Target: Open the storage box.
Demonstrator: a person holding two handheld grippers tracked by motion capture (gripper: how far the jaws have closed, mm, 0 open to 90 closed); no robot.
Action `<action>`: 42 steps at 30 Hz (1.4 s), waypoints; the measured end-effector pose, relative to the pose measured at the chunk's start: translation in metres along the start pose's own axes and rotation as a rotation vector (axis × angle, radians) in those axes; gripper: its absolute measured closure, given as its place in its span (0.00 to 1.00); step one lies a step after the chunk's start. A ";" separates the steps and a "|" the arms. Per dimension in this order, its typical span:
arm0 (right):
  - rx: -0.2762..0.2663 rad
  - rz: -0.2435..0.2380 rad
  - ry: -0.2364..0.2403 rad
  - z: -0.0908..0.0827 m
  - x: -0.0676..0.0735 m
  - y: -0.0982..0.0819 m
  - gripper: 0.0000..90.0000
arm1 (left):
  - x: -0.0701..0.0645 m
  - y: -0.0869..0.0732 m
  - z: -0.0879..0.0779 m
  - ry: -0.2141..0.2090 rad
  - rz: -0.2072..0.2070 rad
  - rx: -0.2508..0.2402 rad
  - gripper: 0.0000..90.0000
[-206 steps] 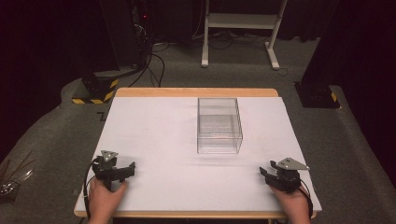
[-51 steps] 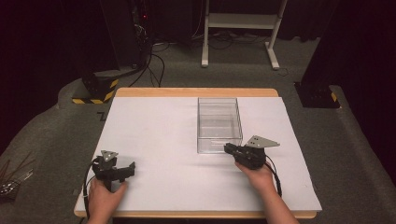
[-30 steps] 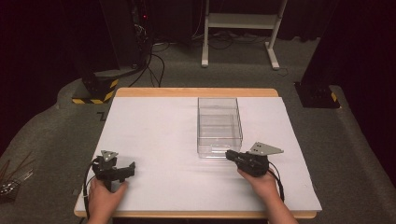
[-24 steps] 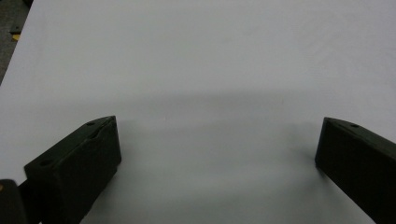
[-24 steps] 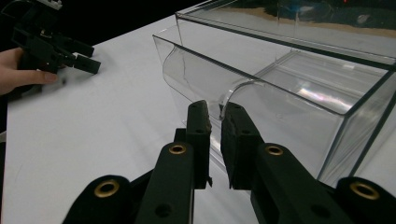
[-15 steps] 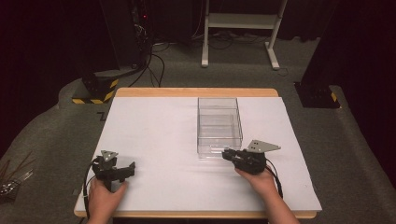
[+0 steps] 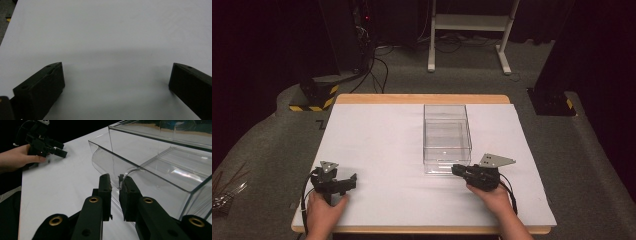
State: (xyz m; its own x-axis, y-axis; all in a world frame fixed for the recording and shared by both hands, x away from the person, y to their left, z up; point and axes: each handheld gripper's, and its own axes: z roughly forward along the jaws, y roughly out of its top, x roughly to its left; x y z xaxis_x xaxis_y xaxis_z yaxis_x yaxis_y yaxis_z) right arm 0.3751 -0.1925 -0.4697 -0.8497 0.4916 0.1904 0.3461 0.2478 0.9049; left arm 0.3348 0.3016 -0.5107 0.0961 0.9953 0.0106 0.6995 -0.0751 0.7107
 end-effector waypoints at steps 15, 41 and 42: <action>0.001 -0.006 0.014 -0.009 0.015 -0.008 0.90 | 0.000 0.000 0.000 0.000 0.000 0.000 0.00; 0.017 -0.021 0.060 -0.026 0.037 -0.019 0.92 | 0.000 0.000 0.000 0.000 0.002 0.000 0.00; 0.021 -0.025 0.067 -0.028 0.039 -0.021 0.92 | 0.000 0.000 0.000 0.000 0.000 0.000 0.00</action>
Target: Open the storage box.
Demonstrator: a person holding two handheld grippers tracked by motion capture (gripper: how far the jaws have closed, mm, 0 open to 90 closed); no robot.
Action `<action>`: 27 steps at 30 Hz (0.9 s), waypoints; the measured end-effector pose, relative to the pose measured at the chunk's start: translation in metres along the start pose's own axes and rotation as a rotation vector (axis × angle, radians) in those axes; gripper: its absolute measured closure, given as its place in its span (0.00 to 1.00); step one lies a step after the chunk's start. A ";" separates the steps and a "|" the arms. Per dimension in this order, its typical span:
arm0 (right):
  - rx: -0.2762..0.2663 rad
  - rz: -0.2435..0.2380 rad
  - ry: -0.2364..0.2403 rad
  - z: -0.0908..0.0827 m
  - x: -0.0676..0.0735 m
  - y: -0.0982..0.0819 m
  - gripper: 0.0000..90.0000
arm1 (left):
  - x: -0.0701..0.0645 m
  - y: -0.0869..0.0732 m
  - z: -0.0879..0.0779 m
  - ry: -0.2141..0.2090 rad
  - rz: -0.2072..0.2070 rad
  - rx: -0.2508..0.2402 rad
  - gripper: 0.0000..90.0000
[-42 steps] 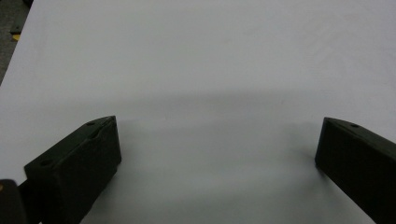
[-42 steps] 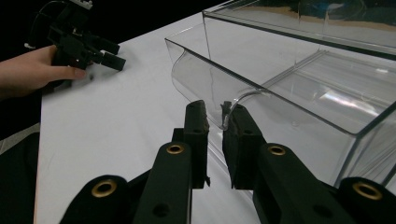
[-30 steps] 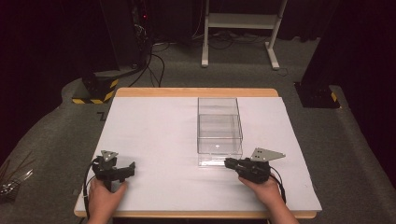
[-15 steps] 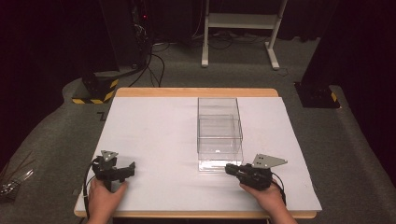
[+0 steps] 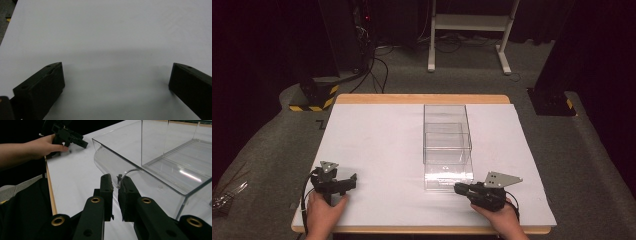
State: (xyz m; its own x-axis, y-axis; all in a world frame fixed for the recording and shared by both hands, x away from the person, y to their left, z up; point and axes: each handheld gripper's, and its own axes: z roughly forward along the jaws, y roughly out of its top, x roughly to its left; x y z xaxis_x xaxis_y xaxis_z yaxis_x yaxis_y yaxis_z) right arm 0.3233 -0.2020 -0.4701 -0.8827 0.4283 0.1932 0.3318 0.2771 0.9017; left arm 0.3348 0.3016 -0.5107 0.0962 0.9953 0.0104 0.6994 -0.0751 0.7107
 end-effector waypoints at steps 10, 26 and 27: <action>0.012 -0.007 0.019 -0.007 0.008 -0.009 0.92 | 0.000 0.000 0.000 0.000 0.000 0.000 0.00; 0.004 -0.012 0.035 -0.010 0.013 -0.013 0.92 | 0.000 0.000 0.000 0.000 0.000 0.000 0.00; 0.004 -0.012 0.035 -0.010 0.013 -0.013 0.92 | 0.000 0.000 0.000 0.000 0.000 0.000 0.00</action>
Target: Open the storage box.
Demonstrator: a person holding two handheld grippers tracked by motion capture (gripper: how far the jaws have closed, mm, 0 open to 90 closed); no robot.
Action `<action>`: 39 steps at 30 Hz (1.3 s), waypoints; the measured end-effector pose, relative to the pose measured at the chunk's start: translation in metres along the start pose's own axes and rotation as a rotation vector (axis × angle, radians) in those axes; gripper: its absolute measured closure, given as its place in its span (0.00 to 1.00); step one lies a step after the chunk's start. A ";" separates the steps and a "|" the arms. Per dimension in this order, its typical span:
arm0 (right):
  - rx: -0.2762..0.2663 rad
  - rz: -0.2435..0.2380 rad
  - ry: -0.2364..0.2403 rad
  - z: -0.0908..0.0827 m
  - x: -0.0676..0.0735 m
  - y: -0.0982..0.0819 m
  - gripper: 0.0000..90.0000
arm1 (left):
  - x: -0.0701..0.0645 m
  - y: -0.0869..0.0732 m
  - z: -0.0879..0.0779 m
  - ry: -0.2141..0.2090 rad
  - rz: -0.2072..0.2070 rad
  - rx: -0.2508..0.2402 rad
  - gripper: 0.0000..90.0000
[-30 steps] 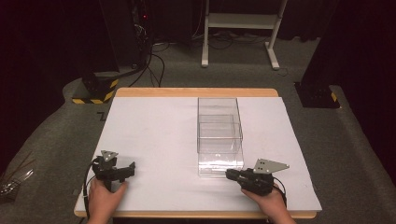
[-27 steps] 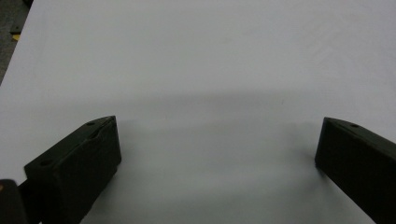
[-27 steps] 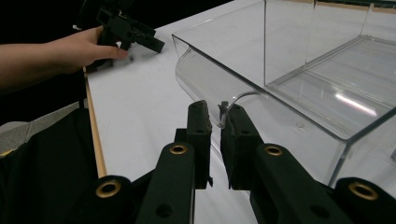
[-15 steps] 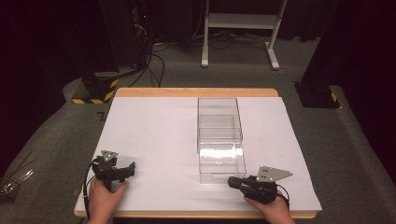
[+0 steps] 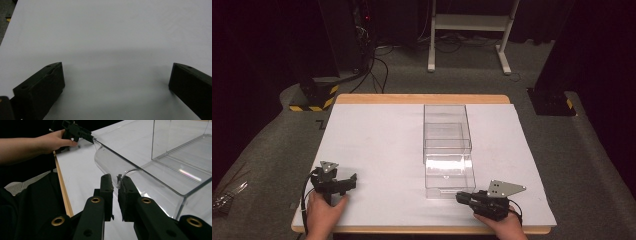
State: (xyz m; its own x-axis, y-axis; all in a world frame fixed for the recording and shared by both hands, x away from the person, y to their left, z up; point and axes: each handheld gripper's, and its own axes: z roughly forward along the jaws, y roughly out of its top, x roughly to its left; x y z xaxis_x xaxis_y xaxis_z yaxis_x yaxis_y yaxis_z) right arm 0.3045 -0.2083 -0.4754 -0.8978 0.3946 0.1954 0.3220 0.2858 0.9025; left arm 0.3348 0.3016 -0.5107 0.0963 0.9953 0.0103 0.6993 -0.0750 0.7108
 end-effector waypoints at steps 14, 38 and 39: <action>-0.022 -0.006 -0.042 -0.011 0.003 0.002 0.82 | 0.000 0.000 0.000 0.000 0.000 0.000 0.00; -0.154 -0.023 -0.193 -0.029 -0.008 0.025 0.77 | 0.000 0.000 0.000 0.000 0.000 0.000 0.00; -0.145 -0.018 -0.224 -0.028 -0.011 0.025 0.75 | 0.000 0.000 0.000 0.000 0.002 0.000 0.00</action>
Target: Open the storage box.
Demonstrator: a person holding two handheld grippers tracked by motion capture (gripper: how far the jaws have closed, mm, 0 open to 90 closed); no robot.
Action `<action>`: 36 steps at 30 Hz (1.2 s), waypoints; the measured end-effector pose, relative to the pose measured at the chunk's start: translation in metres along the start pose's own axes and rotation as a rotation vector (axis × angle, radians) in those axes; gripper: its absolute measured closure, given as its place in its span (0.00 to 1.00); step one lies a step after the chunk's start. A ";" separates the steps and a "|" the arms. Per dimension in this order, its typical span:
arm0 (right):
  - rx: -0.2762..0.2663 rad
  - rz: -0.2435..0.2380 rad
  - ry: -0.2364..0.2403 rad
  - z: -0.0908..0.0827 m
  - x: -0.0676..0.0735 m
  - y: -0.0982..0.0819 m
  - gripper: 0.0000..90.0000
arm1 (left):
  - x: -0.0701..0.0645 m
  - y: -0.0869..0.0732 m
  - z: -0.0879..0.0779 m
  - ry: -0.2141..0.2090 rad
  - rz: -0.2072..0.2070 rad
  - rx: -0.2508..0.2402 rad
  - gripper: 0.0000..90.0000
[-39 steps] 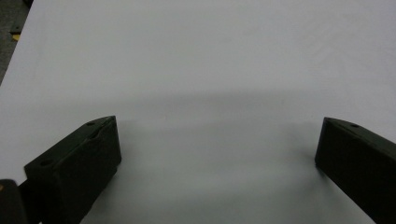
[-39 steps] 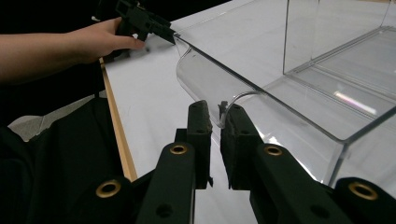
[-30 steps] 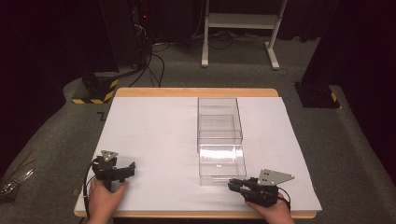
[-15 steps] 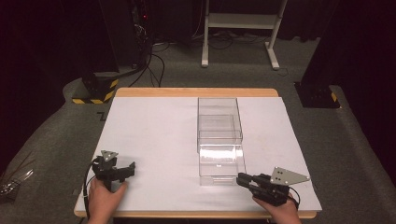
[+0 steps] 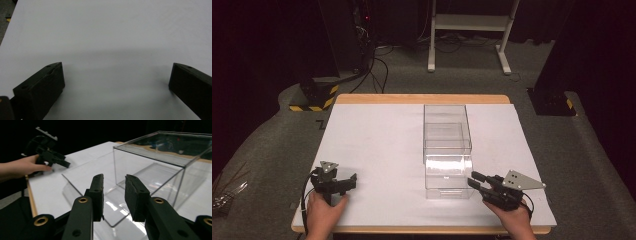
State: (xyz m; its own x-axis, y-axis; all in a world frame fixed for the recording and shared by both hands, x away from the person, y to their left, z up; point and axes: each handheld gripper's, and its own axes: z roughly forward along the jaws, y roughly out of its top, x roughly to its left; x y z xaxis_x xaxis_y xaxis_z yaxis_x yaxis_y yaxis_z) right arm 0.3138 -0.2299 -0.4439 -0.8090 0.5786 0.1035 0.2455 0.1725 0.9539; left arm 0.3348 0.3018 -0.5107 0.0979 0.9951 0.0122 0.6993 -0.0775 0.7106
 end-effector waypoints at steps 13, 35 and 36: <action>0.016 0.072 -0.196 -0.008 -0.025 -0.012 0.67 | 0.000 0.000 0.000 0.000 -0.001 0.000 0.00; 0.314 0.122 -0.549 -0.009 -0.060 -0.050 0.41 | 0.000 0.000 0.000 0.000 -0.003 0.000 0.00; 0.359 0.139 -0.544 -0.005 -0.061 -0.053 0.37 | 0.000 0.000 0.000 0.000 -0.003 0.000 0.00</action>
State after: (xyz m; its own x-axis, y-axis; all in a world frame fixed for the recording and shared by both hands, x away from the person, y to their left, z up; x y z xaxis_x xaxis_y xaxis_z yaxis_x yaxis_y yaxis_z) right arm 0.3477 -0.2789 -0.4988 -0.3956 0.9180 -0.0280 0.5669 0.2681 0.7789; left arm 0.3348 0.3017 -0.5107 0.0962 0.9953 0.0102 0.6994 -0.0749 0.7108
